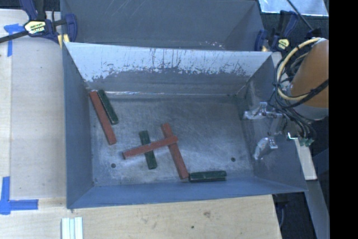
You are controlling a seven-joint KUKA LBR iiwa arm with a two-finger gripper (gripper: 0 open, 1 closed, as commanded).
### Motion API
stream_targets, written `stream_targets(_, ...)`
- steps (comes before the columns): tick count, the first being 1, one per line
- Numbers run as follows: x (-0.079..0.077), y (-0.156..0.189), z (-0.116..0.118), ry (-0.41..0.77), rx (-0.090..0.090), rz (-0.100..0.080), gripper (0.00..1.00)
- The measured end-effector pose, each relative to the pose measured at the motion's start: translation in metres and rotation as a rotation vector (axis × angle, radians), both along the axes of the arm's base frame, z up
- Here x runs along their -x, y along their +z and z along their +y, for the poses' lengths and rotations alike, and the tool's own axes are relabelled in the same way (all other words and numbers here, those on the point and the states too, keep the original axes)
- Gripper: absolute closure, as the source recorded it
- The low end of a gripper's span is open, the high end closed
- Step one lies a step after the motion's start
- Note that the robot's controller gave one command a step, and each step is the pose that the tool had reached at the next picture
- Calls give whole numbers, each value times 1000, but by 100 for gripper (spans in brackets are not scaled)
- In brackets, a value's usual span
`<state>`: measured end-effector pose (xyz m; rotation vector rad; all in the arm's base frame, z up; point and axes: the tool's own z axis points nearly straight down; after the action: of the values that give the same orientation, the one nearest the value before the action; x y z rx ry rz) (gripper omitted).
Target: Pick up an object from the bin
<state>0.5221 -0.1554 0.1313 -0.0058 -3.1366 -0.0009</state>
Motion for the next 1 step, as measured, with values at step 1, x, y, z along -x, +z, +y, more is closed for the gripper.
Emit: stream_targets(1,-2,4,0,3,2,-8,0)
